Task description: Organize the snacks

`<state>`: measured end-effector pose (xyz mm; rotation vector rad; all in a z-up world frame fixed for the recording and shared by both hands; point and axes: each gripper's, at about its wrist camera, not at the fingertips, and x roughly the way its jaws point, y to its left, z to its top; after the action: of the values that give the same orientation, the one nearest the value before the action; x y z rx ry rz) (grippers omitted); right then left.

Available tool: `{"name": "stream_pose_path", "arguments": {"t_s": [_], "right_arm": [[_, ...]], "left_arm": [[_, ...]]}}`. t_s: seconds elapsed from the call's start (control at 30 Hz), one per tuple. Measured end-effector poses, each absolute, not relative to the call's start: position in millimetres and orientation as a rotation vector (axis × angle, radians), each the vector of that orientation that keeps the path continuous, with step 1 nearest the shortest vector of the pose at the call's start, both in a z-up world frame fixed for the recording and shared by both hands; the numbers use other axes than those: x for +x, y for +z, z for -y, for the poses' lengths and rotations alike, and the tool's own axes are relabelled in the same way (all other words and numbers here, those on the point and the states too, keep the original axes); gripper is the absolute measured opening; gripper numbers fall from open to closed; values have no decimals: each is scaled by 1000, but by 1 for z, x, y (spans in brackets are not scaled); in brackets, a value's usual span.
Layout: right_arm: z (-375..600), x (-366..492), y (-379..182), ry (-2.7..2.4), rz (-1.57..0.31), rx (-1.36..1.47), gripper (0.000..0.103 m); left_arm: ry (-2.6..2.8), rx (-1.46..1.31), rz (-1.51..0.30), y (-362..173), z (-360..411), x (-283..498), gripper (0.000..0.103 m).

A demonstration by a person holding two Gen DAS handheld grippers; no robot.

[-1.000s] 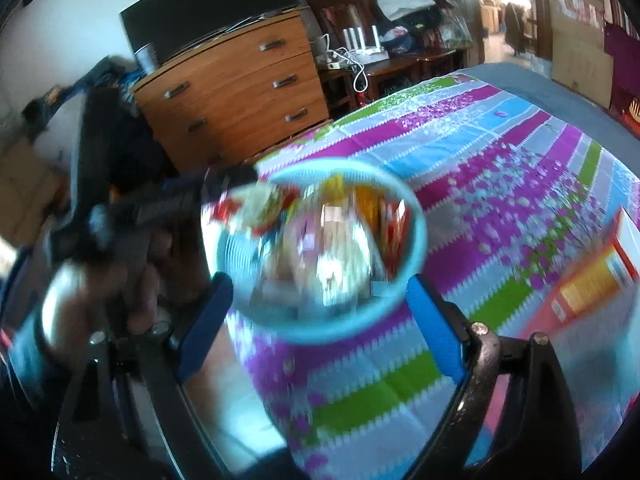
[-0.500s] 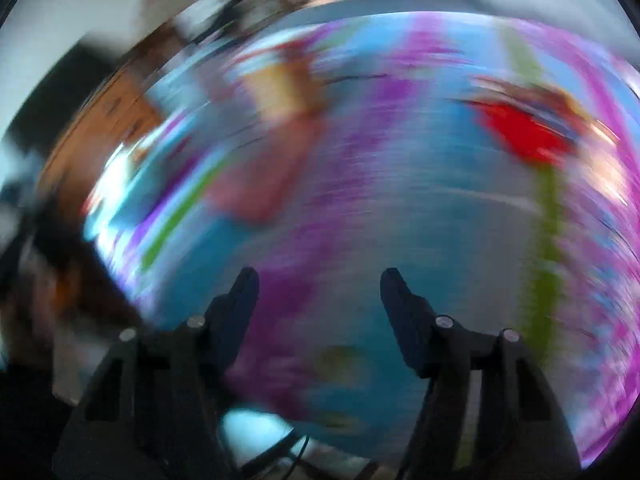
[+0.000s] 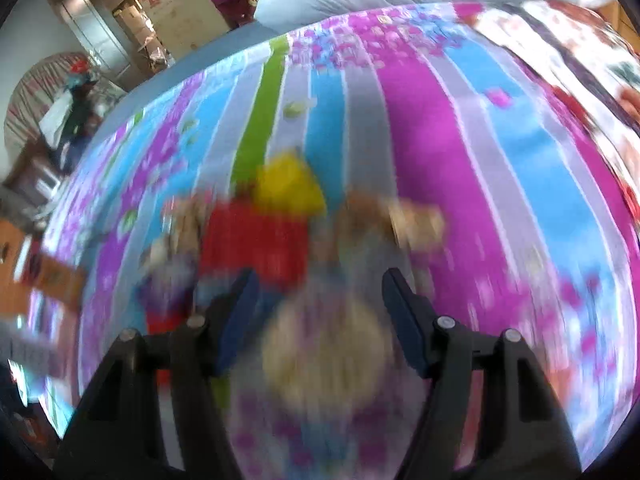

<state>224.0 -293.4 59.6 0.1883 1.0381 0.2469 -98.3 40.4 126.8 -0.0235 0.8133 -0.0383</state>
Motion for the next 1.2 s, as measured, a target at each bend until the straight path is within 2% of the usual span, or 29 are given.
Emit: {"name": "stream_pose_path", "arguments": {"t_s": [0.1,0.27,0.33,0.4,0.57,0.73,0.87,1.03,1.2], "right_arm": [[255,277,56,338,-1070,105,72],[228,333,10,332,-1211,27,72],[222,334,-2,333,-1228,26,84],[205,321,-1,392,-1234,-9,84],[158,225,2,565,-1223,-144,84],[143,114,8,599,-1169,-246,84],[149,56,23,618,-1112,-247,83],[214,28,74,594,-984,-66,83],[288,72,88,442,-943,-74,83]], "left_arm": [[-53,-20,-847,111,-28,-82,86],[-68,8,-899,89,-17,-60,86],[-69,-3,-906,85,-17,-53,86],[-74,-13,-908,83,-18,-48,86],[-94,-48,-883,88,-17,-43,86],[-121,-50,-862,99,-12,-57,86],[-128,-49,-867,102,-11,-70,86],[-136,-36,-879,100,-9,-80,86],[-147,-45,-913,87,-5,-73,86]]}}
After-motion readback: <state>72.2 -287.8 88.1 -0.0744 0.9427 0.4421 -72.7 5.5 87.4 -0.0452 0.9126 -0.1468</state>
